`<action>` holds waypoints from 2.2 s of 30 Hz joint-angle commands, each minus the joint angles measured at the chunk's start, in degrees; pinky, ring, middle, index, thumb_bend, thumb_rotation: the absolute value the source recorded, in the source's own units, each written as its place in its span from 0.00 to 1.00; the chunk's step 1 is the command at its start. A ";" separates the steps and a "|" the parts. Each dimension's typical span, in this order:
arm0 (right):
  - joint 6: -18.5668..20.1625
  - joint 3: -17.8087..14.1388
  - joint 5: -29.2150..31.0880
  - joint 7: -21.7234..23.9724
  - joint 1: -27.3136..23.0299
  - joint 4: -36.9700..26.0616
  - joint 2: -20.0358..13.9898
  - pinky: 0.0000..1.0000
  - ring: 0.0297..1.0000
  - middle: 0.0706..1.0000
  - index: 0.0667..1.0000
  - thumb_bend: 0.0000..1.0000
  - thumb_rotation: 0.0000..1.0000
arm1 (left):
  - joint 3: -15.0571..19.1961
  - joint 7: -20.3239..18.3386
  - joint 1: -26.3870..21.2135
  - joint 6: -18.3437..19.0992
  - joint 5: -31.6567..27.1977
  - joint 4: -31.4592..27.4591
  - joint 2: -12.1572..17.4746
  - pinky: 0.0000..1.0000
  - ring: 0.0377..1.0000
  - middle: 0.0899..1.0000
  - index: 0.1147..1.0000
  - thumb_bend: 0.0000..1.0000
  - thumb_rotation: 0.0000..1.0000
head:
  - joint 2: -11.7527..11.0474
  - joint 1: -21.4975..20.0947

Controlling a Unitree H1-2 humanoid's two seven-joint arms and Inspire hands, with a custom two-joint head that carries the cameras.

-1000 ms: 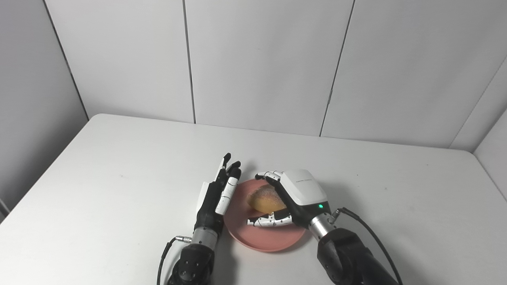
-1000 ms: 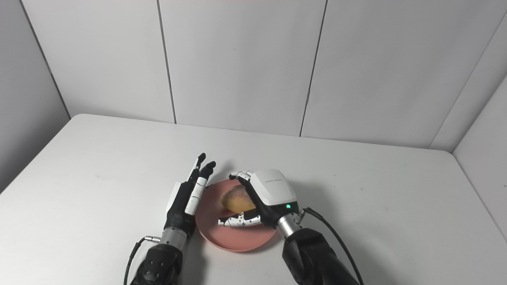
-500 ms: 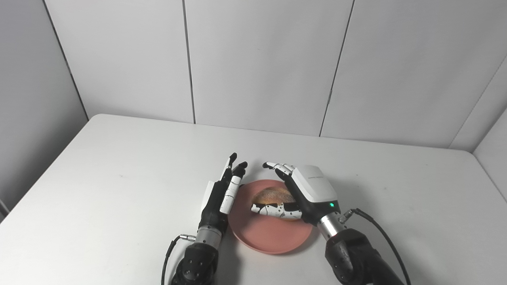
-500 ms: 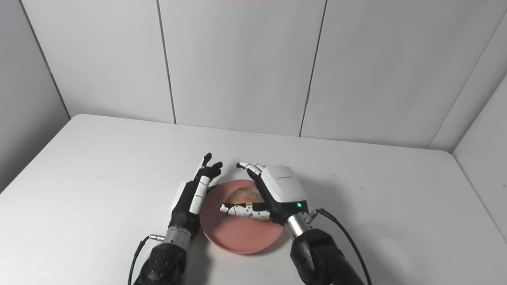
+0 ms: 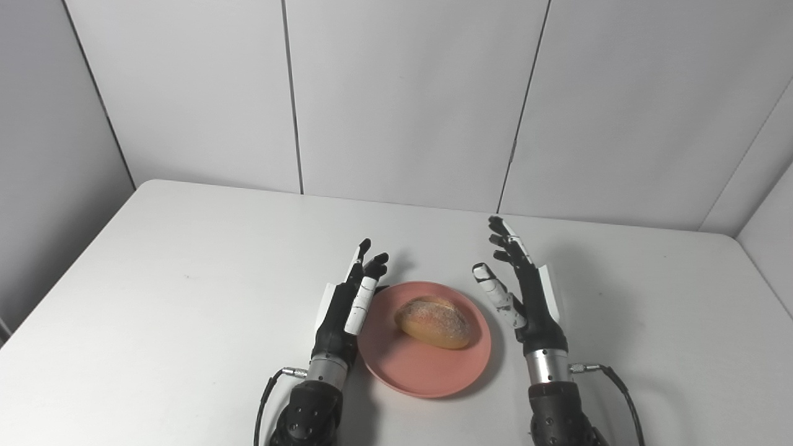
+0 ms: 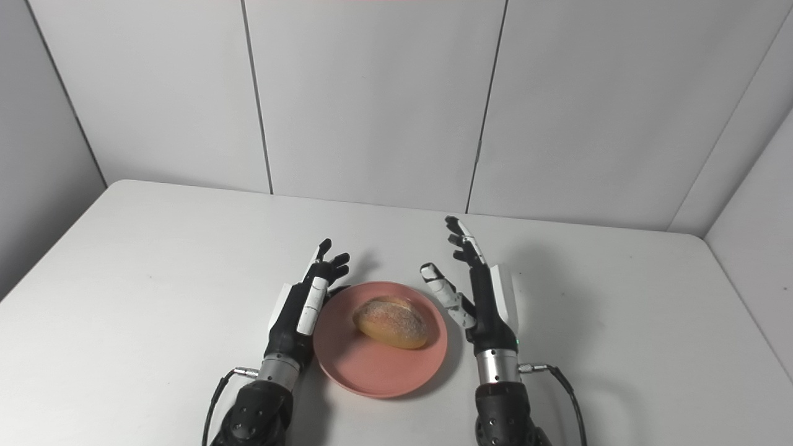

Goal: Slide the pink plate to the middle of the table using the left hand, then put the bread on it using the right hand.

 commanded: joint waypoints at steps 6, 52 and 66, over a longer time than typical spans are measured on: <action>-0.24 -6.57 15.58 4.02 -0.64 1.59 3.80 0.95 0.94 0.95 0.97 0.84 1.00 | 0.39 0.86 2.73 -4.19 0.47 2.01 -0.29 0.83 0.94 0.92 1.00 0.92 1.00 | 0.30 -0.09; -2.30 -4.09 7.96 1.54 4.24 11.95 5.60 1.00 1.00 1.00 1.00 0.81 1.00 | 1.74 2.10 -0.25 -3.86 2.46 5.66 2.12 1.00 1.00 1.00 1.00 0.91 1.00 | 0.99 -2.57; 0.18 -5.26 11.82 1.63 3.71 12.02 8.86 1.00 1.00 1.00 1.00 0.82 1.00 | 3.43 0.00 -1.48 -3.14 -0.02 5.56 4.86 1.00 1.00 1.00 1.00 0.90 1.00 | 1.74 -10.53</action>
